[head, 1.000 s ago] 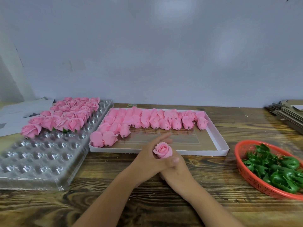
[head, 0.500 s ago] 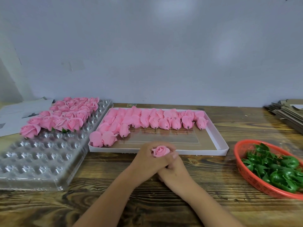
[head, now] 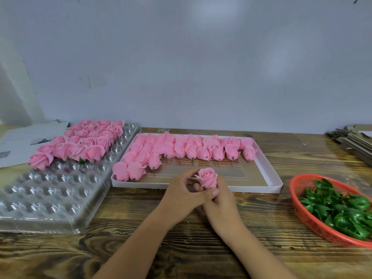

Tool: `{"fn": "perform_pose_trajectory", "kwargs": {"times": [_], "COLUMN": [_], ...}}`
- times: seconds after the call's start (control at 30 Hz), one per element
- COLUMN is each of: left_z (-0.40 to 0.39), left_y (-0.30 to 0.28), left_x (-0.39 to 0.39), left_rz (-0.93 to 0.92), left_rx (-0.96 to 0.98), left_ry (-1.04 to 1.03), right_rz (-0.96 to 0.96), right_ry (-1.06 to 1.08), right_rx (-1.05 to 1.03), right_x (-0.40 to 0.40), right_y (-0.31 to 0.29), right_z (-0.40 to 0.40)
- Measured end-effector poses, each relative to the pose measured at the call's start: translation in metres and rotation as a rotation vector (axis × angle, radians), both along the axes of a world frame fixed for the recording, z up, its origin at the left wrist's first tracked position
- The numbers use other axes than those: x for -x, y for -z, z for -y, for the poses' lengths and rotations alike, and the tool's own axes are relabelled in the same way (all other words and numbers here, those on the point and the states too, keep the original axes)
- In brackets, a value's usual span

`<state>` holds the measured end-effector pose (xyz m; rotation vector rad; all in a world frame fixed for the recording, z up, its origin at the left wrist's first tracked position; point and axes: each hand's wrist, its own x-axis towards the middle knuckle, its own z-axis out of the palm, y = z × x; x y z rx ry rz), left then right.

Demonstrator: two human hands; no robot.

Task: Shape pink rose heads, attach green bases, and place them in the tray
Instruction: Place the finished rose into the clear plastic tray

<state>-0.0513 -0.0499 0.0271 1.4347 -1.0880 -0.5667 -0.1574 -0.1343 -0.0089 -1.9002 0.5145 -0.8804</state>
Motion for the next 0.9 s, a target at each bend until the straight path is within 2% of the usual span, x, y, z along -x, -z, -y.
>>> {"fn": "perform_pose_trajectory", "kwargs": {"times": [0.3, 0.4, 0.67, 0.9], "left_z": [-0.006, -0.008, -0.044, -0.111], "left_y": [-0.002, -0.006, -0.044, -0.050], "left_x": [-0.004, -0.007, -0.062, -0.160], "left_rz": [0.130, 0.081, 0.133, 0.146], "left_rx": [-0.053, -0.032, 0.040, -0.097], "left_ry": [-0.016, -0.020, -0.354, -0.633], "right_rz": [-0.049, -0.033, -0.027, -0.110], "right_ry": [-0.021, -0.021, 0.023, 0.024], "right_rx": [0.045, 0.004, 0.003, 0.032], "right_x": [0.000, -0.001, -0.001, 0.001], "right_y": [0.001, 0.000, 0.001, 0.000], "right_z": [0.004, 0.002, 0.003, 0.002]}}
